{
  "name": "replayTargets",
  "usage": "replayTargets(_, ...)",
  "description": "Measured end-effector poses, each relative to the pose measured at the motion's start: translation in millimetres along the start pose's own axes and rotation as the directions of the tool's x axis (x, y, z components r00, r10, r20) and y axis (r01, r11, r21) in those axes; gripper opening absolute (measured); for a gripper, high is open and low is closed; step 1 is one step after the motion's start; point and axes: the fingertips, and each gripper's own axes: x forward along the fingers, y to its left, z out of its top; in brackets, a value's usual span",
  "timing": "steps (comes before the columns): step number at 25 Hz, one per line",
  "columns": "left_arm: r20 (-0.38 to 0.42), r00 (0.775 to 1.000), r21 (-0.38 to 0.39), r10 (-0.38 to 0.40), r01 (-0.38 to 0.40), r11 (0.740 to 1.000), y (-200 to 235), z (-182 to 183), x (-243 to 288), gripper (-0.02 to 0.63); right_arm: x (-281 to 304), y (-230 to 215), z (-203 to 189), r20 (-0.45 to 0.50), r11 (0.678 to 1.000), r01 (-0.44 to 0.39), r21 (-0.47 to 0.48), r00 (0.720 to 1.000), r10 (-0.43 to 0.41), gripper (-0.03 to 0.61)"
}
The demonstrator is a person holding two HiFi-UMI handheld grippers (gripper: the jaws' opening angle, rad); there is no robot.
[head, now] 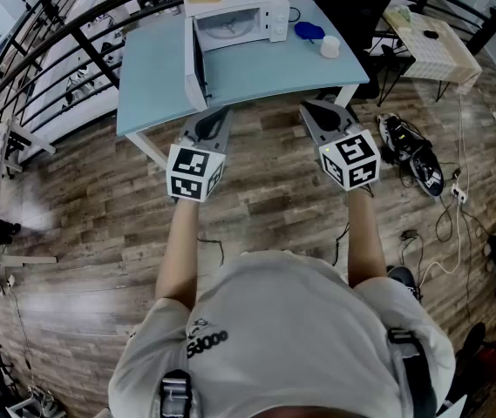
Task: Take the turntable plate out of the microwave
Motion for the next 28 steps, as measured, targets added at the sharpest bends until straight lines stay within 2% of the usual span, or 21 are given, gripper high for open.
replayTargets(16,-0.019,1.0,-0.014,0.025,-0.025,1.0,-31.2,2.5,24.0,0.018,-15.7,-29.3,-14.8,0.023,0.999,-0.018,-0.032,1.0,0.019,0.003)
replayTargets(22,-0.034,0.999,-0.011,0.037,-0.037,0.999,-57.5,5.0,40.4,0.018,-29.0,-46.3,-23.8,0.057,0.997,-0.078,0.004,0.995,0.077,0.003)
replayTargets(28,-0.051,0.998,-0.009,0.026,-0.027,1.0,-65.1,4.2,63.1,0.018,-30.2,-70.7,-35.8,0.058,0.997,-0.067,0.026,0.996,0.066,0.003)
